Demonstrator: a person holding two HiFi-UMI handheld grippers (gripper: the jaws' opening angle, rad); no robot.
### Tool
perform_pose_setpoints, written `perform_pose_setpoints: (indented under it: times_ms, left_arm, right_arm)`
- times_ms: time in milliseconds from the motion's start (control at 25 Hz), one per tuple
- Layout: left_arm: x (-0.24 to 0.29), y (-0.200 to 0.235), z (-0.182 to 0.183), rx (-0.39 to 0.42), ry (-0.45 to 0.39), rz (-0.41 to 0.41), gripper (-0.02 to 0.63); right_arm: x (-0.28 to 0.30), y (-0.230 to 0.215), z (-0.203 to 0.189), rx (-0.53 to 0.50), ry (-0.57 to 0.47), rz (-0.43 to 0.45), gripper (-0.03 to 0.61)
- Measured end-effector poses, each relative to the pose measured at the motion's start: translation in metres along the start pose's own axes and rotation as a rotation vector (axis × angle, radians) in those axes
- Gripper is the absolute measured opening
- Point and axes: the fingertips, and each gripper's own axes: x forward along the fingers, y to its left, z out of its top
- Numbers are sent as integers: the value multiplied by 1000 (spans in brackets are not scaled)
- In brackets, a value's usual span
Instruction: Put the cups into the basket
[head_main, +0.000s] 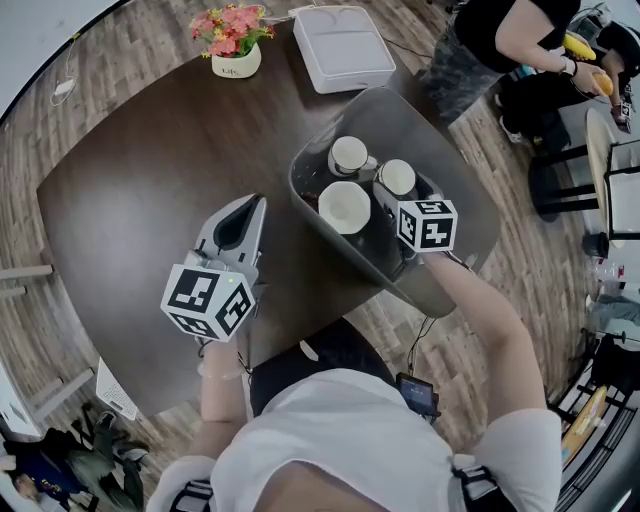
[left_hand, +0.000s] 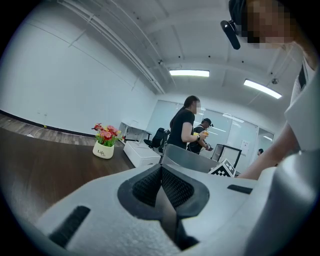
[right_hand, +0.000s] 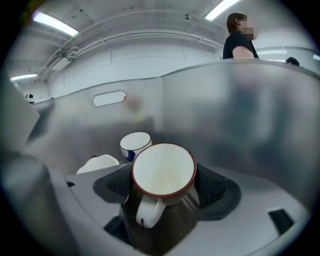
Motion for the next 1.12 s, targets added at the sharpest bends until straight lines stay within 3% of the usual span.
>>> perform_pose_setpoints:
  times_ms: [200, 400, 560, 920, 1120]
  left_arm:
    - [-1, 4, -3, 1, 7, 4, 9]
    - [-2, 4, -8, -1, 18, -2, 9]
    - [-3, 2, -11, -5, 24, -7, 9]
    - [-4, 2, -15, -16, 33, -28, 9]
    - [-6, -4, -13, -7, 25, -48, 9]
  right_arm:
    - [7, 1, -23, 24, 37, 1, 367]
    - [7, 5, -35, -45, 57, -5, 367]
    - [7, 0, -39, -28, 77, -28, 367]
    - [1, -1, -54, -170, 202, -61, 368]
    - [-18, -3, -30, -216, 166, -99, 370]
